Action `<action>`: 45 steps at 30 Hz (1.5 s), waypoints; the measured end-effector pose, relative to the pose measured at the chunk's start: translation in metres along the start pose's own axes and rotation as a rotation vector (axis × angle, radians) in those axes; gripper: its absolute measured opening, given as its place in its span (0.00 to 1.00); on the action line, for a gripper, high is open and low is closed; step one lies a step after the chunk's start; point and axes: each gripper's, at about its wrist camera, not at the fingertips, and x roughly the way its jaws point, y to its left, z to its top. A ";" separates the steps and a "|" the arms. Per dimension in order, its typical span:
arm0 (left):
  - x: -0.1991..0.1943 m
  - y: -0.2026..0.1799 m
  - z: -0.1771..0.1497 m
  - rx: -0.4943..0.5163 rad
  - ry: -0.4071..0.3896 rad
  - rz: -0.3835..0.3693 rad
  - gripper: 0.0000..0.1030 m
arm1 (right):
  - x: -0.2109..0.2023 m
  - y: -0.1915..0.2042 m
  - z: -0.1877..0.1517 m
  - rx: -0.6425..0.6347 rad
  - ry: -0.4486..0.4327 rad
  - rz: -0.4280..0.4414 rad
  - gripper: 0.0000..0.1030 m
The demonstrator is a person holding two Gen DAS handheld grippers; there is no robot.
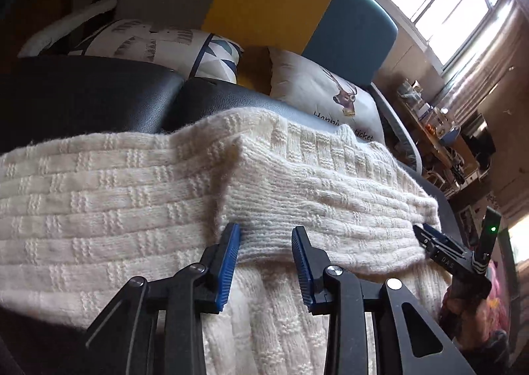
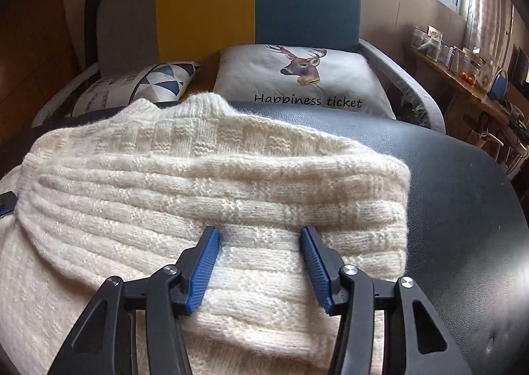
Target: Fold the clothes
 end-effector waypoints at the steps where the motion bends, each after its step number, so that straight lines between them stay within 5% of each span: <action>1: -0.002 0.002 0.000 -0.033 -0.004 -0.018 0.33 | -0.002 0.000 0.001 -0.001 0.009 -0.001 0.51; 4: -0.022 0.017 -0.004 -0.152 -0.021 -0.056 0.35 | -0.027 0.004 -0.002 0.011 -0.006 -0.005 0.51; 7: -0.060 0.051 -0.018 -0.283 -0.089 -0.053 0.47 | -0.056 0.019 -0.013 0.027 -0.027 0.097 0.52; 14: -0.172 0.210 -0.080 -0.748 -0.248 0.039 0.49 | -0.088 0.088 -0.056 -0.101 -0.020 0.186 0.52; 21: -0.237 0.324 -0.103 -1.049 -0.388 0.067 0.50 | -0.088 0.128 -0.088 -0.163 0.036 0.204 0.52; 30: -0.220 0.349 -0.064 -1.048 -0.385 0.089 0.53 | -0.084 0.127 -0.094 -0.134 0.038 0.202 0.56; 33: -0.215 0.350 -0.060 -1.067 -0.393 0.105 0.46 | -0.084 0.127 -0.092 -0.125 0.050 0.201 0.56; 35: -0.210 0.351 -0.058 -1.088 -0.373 0.134 0.10 | -0.085 0.127 -0.088 -0.122 0.064 0.208 0.56; 41: -0.215 0.335 -0.043 -1.031 -0.376 0.174 0.07 | -0.091 0.134 -0.026 -0.149 0.001 0.237 0.56; 45: -0.235 0.295 -0.013 -0.900 -0.430 0.097 0.07 | -0.063 0.141 0.015 -0.154 0.030 0.242 0.56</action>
